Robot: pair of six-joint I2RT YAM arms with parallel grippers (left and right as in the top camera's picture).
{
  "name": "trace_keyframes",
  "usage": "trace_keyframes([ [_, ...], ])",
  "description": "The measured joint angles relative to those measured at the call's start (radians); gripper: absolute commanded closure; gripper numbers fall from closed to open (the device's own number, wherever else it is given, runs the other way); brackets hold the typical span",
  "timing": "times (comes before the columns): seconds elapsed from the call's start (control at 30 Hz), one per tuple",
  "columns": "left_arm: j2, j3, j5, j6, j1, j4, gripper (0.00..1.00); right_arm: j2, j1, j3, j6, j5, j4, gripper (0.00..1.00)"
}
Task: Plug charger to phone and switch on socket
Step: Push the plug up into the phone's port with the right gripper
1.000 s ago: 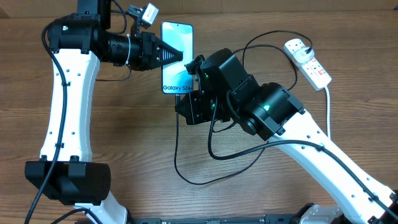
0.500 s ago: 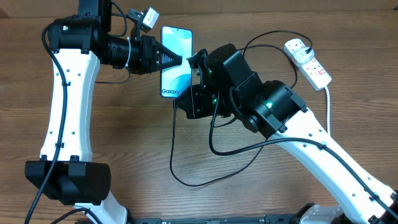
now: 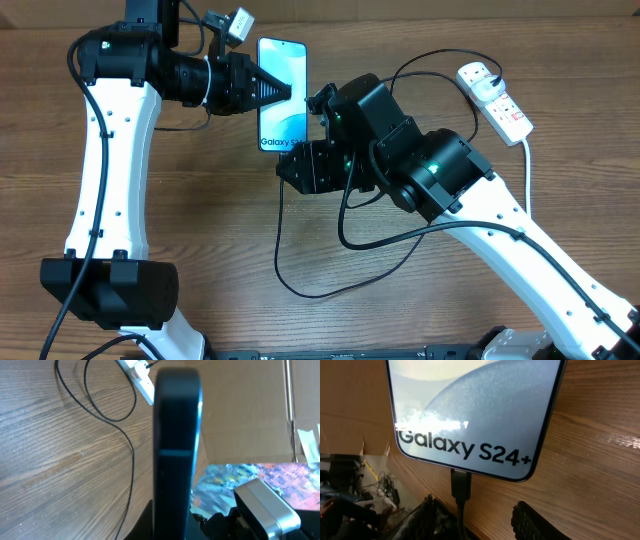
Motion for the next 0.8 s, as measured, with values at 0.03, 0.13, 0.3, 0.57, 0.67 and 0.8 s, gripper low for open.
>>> trace_keyframes([
  [0.03,0.0,0.0,-0.001,-0.01,0.0,0.0,0.96,0.0,0.0,0.0,0.001,-0.004,-0.002,0.58],
  [0.13,0.0,0.0,-0.003,-0.044,0.0,-0.001,0.96,0.0,0.0,0.0,0.013,-0.01,-0.008,0.68],
  [0.3,0.0,0.0,-0.003,-0.074,0.0,-0.003,0.96,0.0,0.0,0.0,0.037,-0.014,-0.009,0.78],
  [0.57,0.0,0.0,-0.009,-0.079,-0.002,-0.003,0.96,0.003,0.0,0.0,0.046,-0.022,-0.009,0.78],
  [0.67,0.0,0.0,-0.01,-0.079,-0.002,-0.003,0.96,0.003,0.0,0.0,0.046,-0.024,-0.006,0.75],
  [0.8,0.0,0.0,-0.01,-0.083,-0.002,-0.003,0.96,0.006,0.0,0.0,0.05,-0.025,-0.004,0.73],
])
